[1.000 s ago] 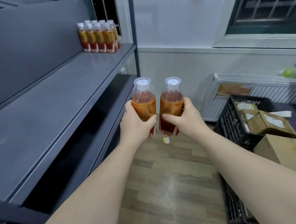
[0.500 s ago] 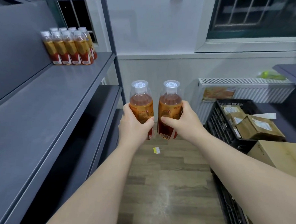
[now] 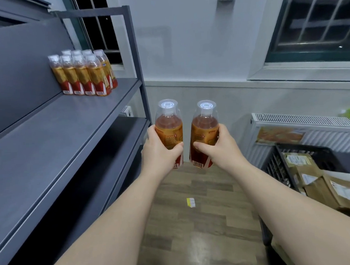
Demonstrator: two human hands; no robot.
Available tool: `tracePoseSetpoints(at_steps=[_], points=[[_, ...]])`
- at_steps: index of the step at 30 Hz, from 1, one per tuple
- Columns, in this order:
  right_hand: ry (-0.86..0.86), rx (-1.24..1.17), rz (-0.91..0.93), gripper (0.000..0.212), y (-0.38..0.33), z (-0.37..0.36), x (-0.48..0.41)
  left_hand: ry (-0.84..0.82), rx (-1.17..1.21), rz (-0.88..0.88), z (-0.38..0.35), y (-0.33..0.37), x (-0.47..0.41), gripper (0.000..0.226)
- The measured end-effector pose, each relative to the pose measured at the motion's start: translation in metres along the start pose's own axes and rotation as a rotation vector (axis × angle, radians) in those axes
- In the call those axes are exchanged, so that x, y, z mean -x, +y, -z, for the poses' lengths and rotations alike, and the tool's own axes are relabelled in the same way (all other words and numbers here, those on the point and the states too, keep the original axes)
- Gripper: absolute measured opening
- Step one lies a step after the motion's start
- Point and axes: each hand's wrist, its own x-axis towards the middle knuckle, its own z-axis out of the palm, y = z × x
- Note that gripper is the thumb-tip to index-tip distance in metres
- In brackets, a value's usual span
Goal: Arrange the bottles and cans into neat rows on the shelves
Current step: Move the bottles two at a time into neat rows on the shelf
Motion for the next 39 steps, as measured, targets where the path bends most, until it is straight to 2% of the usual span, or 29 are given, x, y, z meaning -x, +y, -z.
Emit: tracePoseSetpoints(at_steps=[10,20,30,39], points=[[-0.050,0.000,0.008,0.059,0.018,0.005,-0.108,0.014,0.019,0.050,-0.046,0.002,-0.095,0.080],[-0.040,0.017,0.014,0.065,0.015,-0.023,-0.250,0.010,0.007,0.047,-0.075,-0.007,-0.236,0.078],[-0.037,-0.043,0.006,0.058,0.027,-0.043,-0.367,0.009,0.040,0.050,-0.097,-0.014,-0.344,0.078],[-0.239,-0.043,0.089,0.060,0.032,-0.067,-0.474,0.165,0.031,0.150,-0.112,-0.014,-0.410,0.079]])
